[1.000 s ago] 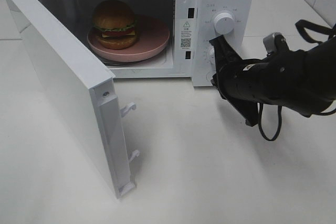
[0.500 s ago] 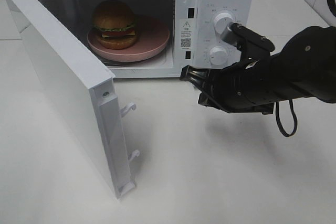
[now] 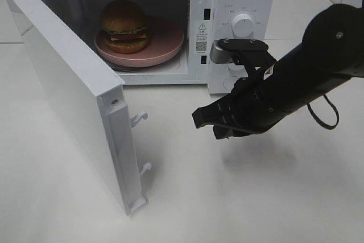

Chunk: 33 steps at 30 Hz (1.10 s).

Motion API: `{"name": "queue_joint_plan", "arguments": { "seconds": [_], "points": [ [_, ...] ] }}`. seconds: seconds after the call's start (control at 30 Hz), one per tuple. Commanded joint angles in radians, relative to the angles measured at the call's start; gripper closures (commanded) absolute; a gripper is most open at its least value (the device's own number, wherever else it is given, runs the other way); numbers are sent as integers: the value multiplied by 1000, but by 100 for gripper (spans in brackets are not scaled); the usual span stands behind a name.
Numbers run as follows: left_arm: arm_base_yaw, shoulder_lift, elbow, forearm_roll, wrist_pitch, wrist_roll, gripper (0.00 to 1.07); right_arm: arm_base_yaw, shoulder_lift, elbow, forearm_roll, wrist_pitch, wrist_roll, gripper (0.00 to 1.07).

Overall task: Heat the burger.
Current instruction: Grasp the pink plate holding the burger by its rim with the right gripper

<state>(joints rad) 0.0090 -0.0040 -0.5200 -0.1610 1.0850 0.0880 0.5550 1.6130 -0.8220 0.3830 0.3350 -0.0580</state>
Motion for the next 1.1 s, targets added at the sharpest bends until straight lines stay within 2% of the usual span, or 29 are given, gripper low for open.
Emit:
{"name": "queue_joint_plan", "arguments": {
  "seconds": [0.03,0.17,0.3,0.33,0.53,0.83,0.93,1.0,1.03,1.07,1.1],
  "points": [
    [3,-6,4,-7,-12,-4,6,-3,-11,-55,-83,123,-64,107],
    [3,-6,4,-7,-12,-4,6,-3,-11,-126,-135,246,-226,107],
    [3,-6,4,-7,-12,-4,6,-3,-11,-154,-161,326,-348,106],
    [3,-6,4,-7,-12,-4,6,-3,-11,-168,-185,359,-441,105],
    [3,-6,4,-7,-12,-4,6,-3,-11,-184,-286,387,-710,103],
    [3,-6,4,-7,-12,-4,6,-3,-11,-184,-338,375,-1020,98],
    [3,-6,4,-7,-12,-4,6,-3,-11,-184,-365,349,-1125,93],
    [3,-6,4,-7,-12,-4,6,-3,-11,-184,-394,307,-1199,84],
    [3,-6,4,-7,-12,-4,6,-3,-11,-184,-394,307,-1199,84],
    [3,-6,4,-7,-12,-4,6,-3,-11,-184,-419,274,-1228,75],
    [3,-6,4,-7,-12,-4,6,-3,-11,-184,-419,274,-1228,75]
  ]
}}
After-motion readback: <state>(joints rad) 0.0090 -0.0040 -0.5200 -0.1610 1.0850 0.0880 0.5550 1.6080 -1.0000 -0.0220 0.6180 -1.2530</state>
